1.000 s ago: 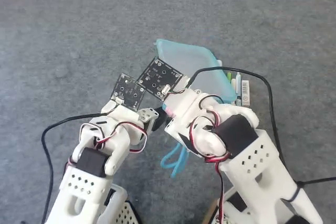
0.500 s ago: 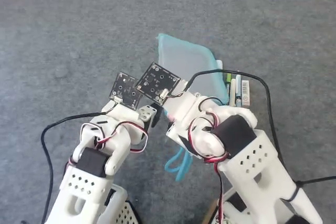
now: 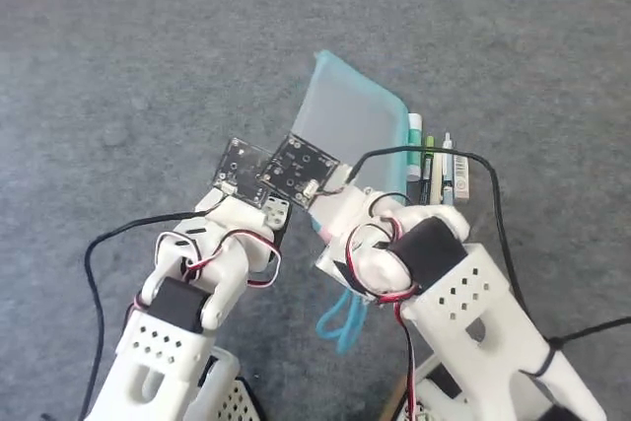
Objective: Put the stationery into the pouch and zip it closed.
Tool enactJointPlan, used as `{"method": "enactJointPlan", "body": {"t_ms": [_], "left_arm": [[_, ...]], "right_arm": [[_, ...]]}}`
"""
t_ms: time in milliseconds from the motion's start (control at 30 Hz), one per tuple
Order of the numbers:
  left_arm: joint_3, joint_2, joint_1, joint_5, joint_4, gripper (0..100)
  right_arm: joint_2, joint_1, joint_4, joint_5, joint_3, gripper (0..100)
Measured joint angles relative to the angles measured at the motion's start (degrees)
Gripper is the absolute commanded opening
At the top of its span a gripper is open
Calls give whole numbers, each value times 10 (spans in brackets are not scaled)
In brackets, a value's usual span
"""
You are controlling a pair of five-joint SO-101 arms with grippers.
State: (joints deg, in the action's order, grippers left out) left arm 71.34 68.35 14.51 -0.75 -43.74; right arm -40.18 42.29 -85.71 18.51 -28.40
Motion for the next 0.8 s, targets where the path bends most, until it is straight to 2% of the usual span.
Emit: {"method": "enactJointPlan", "body": {"t_ms": [200,367,600,800], "left_arm": [[0,0,0,-1,-1,10],[0,0,0,-1,-1,10],[0,0,-68,-2,-1,10],[18,0,-79,-2,-1,10]], "right_arm": [[-3,-84,0,20,-35,7],[-3,-116,0,24,-36,7],[-3,-174,0,39,-36,7],[-3,-247,11,46,-36,7]]}}
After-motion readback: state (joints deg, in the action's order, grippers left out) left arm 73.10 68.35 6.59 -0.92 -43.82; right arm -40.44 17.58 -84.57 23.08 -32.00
